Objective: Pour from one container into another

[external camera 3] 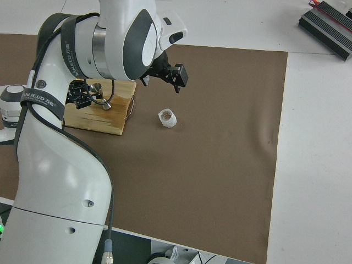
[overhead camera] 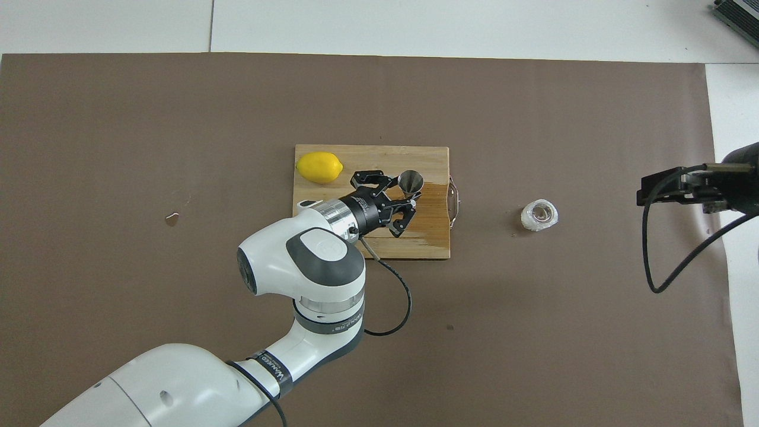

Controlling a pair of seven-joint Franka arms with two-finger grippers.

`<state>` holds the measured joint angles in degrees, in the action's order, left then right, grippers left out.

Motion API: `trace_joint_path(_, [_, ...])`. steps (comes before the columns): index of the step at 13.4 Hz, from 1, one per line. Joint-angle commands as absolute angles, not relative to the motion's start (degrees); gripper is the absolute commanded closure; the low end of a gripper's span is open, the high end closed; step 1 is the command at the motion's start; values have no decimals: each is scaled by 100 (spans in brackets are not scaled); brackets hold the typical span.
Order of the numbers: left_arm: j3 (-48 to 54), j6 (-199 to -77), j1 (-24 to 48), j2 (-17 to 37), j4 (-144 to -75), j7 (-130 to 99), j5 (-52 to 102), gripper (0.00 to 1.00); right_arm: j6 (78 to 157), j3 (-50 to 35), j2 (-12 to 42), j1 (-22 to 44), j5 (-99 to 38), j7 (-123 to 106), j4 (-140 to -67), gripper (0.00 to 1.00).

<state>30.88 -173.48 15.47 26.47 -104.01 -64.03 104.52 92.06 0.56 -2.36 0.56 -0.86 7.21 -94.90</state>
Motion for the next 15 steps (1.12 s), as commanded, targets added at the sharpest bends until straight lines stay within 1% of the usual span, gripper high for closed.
trace_joint_path(1, [3067, -17455, 1582, 2733, -10283, -6363, 10389, 37, 9158, 35, -246, 18, -193, 738, -9483, 0])
trace_joint_path(2, [3067, -17455, 1582, 2733, -10283, -6363, 10389, 33, 9158, 35, -246, 18, -193, 738, -9483, 0])
trace_joint_path(3, [3067, -17455, 1582, 2716, -10283, -6363, 10389, 0, 9158, 35, -246, 18, -193, 738, -9483, 0])
trace_joint_path(6, [3076, -17534, 1599, 2602, -10275, -6372, 10389, 0, 9158, 35, -255, 18, -193, 747, -9483, 0])
trace_joint_path(11, [3295, -18210, 1714, 2277, -10204, -6416, 10389, 0, 9158, 35, -255, 18, -193, 738, -9475, 0])
trace_joint_path(13, [3305, -18264, 1714, 2066, -10213, -6390, 10380, 0, 9158, 35, -246, 18, -193, 738, -9475, 0])
trace_joint_path(15, [3296, -18264, 1670, 2013, -10213, -6381, 10223, 0, 9158, 35, -246, 18, -193, 738, -9475, 0])
